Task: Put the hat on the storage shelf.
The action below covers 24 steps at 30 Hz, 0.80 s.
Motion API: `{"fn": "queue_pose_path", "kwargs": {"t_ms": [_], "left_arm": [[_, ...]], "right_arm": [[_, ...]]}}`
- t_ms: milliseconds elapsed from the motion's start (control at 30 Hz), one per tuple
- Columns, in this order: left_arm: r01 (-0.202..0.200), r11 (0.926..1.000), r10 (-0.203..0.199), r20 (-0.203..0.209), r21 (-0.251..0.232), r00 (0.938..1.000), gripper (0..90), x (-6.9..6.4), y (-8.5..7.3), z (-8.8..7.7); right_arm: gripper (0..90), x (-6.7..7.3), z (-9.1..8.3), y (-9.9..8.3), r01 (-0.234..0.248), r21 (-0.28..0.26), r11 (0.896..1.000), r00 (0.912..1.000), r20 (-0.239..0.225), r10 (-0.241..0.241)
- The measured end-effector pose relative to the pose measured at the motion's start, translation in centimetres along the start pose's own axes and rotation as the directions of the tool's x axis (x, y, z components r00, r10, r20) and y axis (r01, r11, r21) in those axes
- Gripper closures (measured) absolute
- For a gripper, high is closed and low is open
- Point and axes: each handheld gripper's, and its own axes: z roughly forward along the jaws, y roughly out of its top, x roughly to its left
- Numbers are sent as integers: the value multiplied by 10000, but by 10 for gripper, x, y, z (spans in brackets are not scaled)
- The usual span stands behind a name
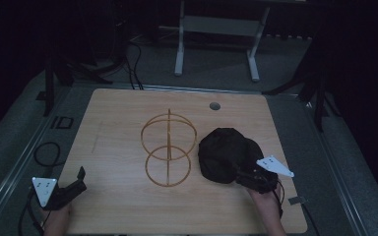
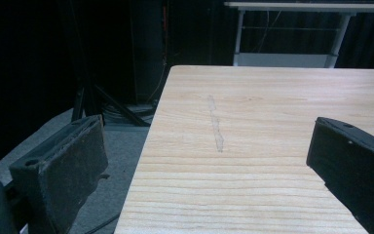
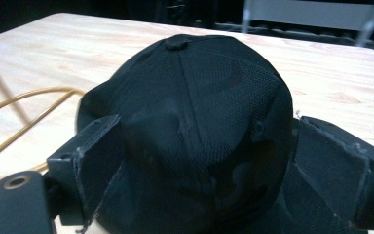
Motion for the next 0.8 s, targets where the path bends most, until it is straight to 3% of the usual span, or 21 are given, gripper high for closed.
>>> {"fn": "queue_pose_path", "kwargs": {"t_ms": [267, 333, 467, 800], "left_arm": [[49, 10000, -49, 110, -8, 9999, 18, 1, 0, 0], [40, 10000, -40, 130, 5, 9999, 18, 1, 0, 0], [16, 10000, -16, 174, 10, 9998, 18, 0, 0, 0], [-33, 10000, 32, 216, 32, 9998, 18, 0, 0, 0]], "right_arm": [[103, 14, 21, 0, 88, 385, 9992, 9911, 1324, -138], [103, 16, 27, -3, 46, 696, 9976, 9918, 1267, -134], [148, 17, 34, -9, -45, 1042, 9945, 9869, 1609, -124], [352, 6, 39, -9, -800, 1238, 9891, 9789, 1968, 545]]}}
